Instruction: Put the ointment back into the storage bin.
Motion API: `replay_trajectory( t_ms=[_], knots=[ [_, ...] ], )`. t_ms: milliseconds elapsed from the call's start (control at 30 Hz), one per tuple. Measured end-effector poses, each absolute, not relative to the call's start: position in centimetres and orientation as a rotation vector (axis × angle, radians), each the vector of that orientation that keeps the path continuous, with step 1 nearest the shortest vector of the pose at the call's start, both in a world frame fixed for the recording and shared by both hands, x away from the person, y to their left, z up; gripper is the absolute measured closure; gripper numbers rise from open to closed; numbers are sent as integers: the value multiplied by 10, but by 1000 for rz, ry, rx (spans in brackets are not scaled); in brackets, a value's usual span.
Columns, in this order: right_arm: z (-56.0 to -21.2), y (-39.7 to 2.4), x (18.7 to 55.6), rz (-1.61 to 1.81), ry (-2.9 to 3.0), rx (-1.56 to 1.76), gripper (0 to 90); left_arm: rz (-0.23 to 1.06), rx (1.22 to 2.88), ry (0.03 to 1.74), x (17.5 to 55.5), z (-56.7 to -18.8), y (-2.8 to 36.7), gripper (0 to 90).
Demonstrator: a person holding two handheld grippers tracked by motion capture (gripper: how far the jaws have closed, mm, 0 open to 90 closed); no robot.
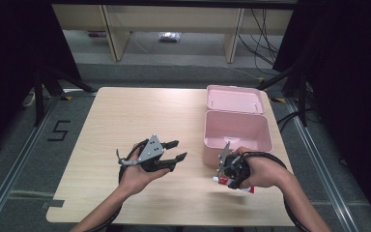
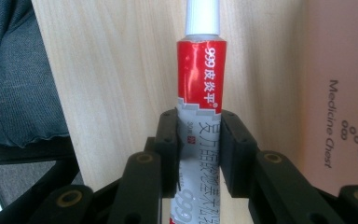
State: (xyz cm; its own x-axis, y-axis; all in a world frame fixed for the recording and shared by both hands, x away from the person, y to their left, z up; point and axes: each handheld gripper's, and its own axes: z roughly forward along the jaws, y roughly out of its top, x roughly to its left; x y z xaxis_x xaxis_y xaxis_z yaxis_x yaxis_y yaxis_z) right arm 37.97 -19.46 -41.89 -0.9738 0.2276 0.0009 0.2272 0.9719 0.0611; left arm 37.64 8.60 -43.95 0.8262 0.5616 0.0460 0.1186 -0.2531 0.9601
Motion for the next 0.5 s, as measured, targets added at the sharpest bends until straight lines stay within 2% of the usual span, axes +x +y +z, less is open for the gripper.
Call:
replay_trajectory(
  t_ms=[500],
  knots=[
    [-405, -198, 379, 71, 3113, 368, 723, 461, 1806, 515, 377, -438, 87, 485]
  ],
)
